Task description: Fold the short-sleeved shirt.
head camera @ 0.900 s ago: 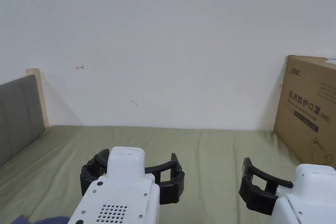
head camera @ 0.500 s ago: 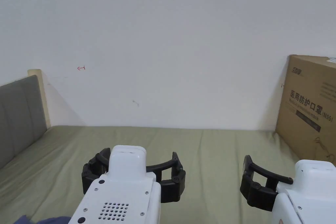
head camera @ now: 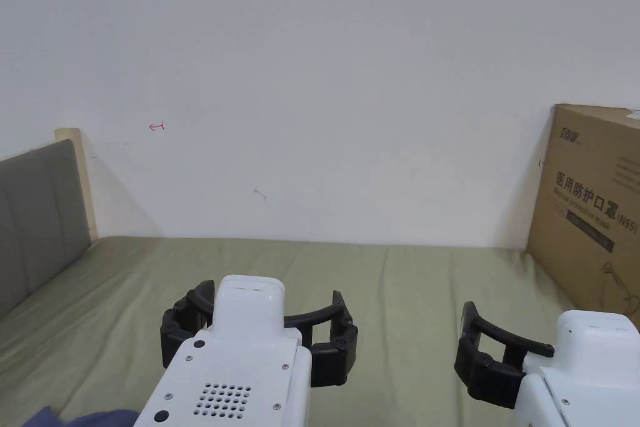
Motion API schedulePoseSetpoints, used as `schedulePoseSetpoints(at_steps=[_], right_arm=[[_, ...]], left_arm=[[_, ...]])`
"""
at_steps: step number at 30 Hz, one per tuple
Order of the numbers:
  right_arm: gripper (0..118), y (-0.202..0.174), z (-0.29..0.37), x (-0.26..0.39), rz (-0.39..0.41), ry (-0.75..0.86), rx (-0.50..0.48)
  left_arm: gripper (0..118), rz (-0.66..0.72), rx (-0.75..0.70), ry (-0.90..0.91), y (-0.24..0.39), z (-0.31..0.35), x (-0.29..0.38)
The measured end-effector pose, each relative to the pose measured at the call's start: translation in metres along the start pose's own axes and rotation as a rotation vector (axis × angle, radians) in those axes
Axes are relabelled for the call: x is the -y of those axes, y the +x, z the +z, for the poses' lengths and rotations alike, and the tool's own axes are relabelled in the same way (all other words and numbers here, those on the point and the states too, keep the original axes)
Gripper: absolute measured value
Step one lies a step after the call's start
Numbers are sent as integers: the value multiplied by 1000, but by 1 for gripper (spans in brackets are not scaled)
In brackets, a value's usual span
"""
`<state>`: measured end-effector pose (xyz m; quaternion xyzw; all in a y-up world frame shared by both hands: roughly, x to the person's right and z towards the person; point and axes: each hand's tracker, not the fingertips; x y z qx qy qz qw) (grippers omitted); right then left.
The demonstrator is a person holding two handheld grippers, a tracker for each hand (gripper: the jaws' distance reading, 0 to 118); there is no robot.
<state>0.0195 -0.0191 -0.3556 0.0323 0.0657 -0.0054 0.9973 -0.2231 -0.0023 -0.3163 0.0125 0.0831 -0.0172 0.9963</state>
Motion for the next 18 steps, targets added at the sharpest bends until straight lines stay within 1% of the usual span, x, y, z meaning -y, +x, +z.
schedulePoseSetpoints(at_steps=[18], right_arm=[[118, 0, 2, 2, 3, -22, -12]], left_arm=[[118, 17, -30, -41, -7, -4, 4]])
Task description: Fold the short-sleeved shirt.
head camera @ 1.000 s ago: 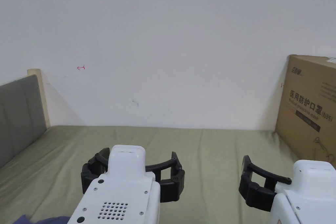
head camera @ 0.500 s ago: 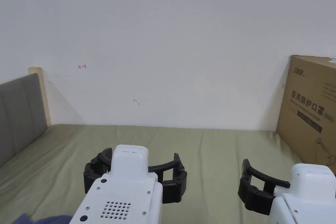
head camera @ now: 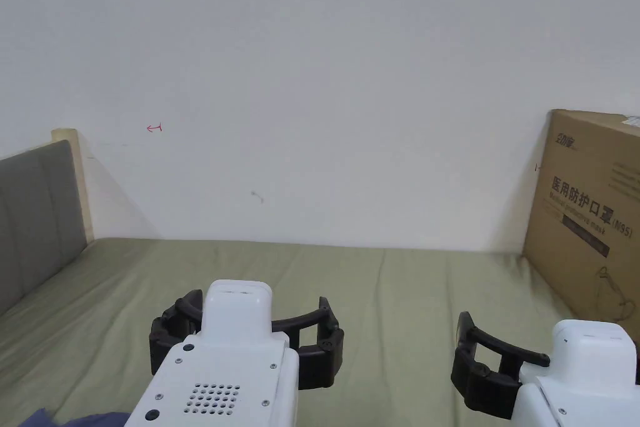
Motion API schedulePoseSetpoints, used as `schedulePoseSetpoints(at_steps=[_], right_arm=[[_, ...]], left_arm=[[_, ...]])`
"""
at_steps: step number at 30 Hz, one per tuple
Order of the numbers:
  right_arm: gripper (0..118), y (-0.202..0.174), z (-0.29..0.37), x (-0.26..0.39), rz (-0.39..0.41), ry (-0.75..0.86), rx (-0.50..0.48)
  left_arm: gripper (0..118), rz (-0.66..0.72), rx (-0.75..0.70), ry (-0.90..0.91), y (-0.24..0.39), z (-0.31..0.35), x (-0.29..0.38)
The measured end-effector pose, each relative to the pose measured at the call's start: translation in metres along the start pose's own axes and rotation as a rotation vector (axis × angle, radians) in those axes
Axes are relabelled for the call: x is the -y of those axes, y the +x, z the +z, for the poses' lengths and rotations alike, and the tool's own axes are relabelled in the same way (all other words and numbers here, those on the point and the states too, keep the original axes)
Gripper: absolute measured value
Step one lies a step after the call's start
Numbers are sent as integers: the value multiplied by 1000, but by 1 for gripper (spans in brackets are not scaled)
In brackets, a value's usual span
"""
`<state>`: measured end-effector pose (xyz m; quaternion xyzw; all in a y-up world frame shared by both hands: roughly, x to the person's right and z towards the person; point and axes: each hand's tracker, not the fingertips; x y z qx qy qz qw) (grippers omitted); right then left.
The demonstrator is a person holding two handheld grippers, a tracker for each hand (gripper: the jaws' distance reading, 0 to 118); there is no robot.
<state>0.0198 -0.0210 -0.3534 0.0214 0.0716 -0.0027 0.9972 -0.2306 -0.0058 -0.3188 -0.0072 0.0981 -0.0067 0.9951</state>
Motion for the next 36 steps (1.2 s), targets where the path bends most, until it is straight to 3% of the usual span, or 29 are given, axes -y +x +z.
schedulePoseSetpoints(at_steps=[33, 34, 35, 36], right_arm=[[116, 6, 5, -11, 58, 38, 26], [111, 6, 5, -12, 62, 38, 22], [75, 6, 6, -13, 61, 25, 22], [23, 7, 8, -13, 50, 32, 5]], left_arm=[[117, -82, 30, 32, 17, 1, -8], [108, -82, 29, 31, 17, 1, -9], [67, -82, 40, 24, 17, 2, -9], [33, -79, 61, 10, 18, 3, -10]])
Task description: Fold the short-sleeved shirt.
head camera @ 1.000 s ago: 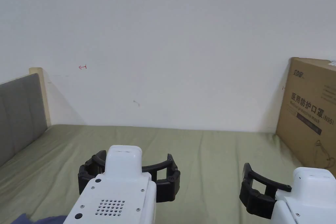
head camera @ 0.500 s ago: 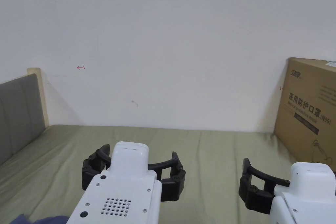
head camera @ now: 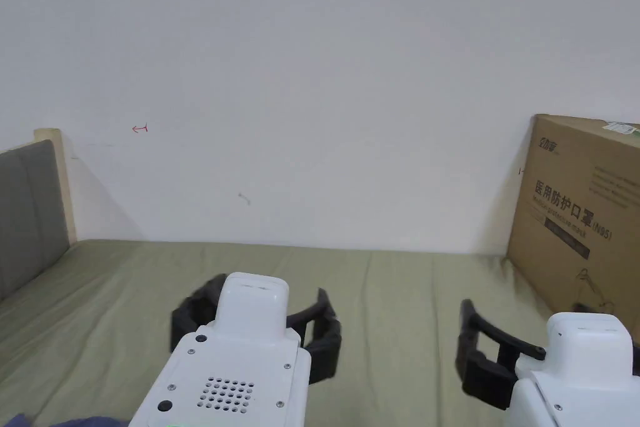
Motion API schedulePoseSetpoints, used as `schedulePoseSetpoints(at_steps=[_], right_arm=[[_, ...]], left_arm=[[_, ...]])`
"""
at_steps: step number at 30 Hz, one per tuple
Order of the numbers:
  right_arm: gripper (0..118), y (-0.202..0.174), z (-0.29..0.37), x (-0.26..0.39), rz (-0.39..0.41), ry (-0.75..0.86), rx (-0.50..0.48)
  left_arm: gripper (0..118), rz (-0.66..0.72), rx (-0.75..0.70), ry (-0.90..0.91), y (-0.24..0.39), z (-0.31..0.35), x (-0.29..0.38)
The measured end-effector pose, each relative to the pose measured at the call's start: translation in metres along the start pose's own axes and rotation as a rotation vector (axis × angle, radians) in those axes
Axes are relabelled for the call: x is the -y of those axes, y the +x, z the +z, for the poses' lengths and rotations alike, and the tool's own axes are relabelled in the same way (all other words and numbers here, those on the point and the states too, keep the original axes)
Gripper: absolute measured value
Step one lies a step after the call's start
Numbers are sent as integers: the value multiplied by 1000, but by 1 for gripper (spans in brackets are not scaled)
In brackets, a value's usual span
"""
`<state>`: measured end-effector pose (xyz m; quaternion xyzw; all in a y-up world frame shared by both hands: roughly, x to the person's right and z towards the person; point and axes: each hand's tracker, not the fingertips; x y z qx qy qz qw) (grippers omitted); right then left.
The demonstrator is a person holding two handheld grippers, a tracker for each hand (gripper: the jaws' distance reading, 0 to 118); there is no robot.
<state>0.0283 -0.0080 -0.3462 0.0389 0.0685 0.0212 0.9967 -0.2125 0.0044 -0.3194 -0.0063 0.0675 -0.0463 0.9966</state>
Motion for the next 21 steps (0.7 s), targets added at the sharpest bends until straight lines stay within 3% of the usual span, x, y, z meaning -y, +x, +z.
schedulePoseSetpoints(at_steps=[1, 2, 3, 5, 15, 18, 21], right_arm=[[23, 1, 1, 0, -21, 15, -15], [3, 1, -3, 0, -23, -8, 13], [0, 1, -7, 3, -43, -58, 74], [0, 7, -11, 7, -102, -81, -8], [0, 6, -10, 17, -77, -99, 27], [0, -22, -18, 25, -83, -123, -28], [0, -79, -29, 28, -85, -174, -150]], left_arm=[[16, 1, 27, -15, 1, -2, -2], [16, -11, 29, -47, 2, -8, -1], [0, -41, -9, -74, 2, -7, -1], [0, 27, 61, -85, -2, -6, 3], [0, 49, 15, -109, -11, -3, 11], [0, 35, -18, -129, -49, 8, 20], [0, 23, -198, -152, -114, 33, 29]])
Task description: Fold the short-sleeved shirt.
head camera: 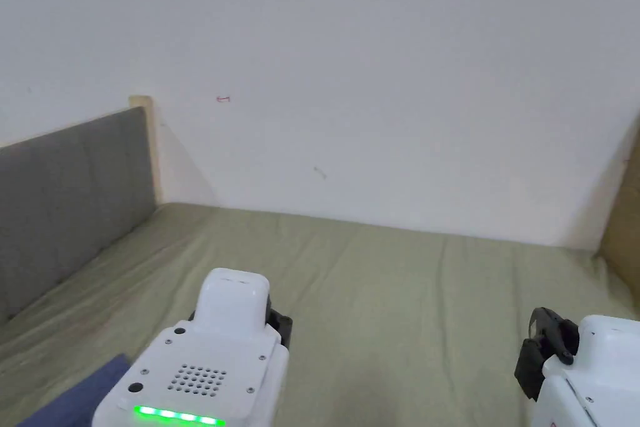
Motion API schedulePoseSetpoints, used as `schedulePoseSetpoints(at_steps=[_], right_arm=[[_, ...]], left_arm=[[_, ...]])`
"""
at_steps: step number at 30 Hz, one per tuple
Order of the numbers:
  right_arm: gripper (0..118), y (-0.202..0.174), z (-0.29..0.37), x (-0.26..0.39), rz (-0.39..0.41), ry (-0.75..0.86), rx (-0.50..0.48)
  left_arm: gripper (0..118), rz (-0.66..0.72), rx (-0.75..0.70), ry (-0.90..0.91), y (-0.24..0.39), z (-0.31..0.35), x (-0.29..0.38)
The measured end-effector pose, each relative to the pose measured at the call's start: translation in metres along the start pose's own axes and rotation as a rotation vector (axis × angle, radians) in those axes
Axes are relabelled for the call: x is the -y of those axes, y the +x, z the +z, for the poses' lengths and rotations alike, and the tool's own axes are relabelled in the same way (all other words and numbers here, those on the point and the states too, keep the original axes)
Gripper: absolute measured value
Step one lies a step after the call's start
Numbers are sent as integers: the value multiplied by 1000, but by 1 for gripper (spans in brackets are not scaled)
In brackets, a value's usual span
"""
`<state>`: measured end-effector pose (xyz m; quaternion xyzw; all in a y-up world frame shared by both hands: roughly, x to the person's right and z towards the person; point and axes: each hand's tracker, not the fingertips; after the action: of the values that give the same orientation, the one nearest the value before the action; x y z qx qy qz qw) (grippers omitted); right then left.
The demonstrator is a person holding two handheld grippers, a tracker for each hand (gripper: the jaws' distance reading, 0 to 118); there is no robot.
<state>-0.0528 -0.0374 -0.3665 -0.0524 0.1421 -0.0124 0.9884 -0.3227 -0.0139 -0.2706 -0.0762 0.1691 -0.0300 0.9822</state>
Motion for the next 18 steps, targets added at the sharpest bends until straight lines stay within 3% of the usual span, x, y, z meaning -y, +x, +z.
schedulePoseSetpoints(at_steps=[1, 3, 8, 11, 14, 18], right_arm=[[0, -22, -5, 2, 21, -14, -38], [0, -69, -14, 4, 19, -35, -204], [0, -149, -15, -3, 32, -48, -414], [0, -164, -13, -3, 80, -45, -483], [0, -161, -14, -1, 139, -96, -487], [0, -137, -30, 12, 134, -259, -469]], left_arm=[[0, 8, -65, -4, -24, 7, 3], [0, 51, -245, 12, -77, 25, 12], [0, 51, -408, -48, -139, 54, 31], [0, 61, -392, -57, -142, 55, 39], [0, 75, -323, -111, -147, 38, 44], [0, 185, -84, -480, -181, -43, 74]])
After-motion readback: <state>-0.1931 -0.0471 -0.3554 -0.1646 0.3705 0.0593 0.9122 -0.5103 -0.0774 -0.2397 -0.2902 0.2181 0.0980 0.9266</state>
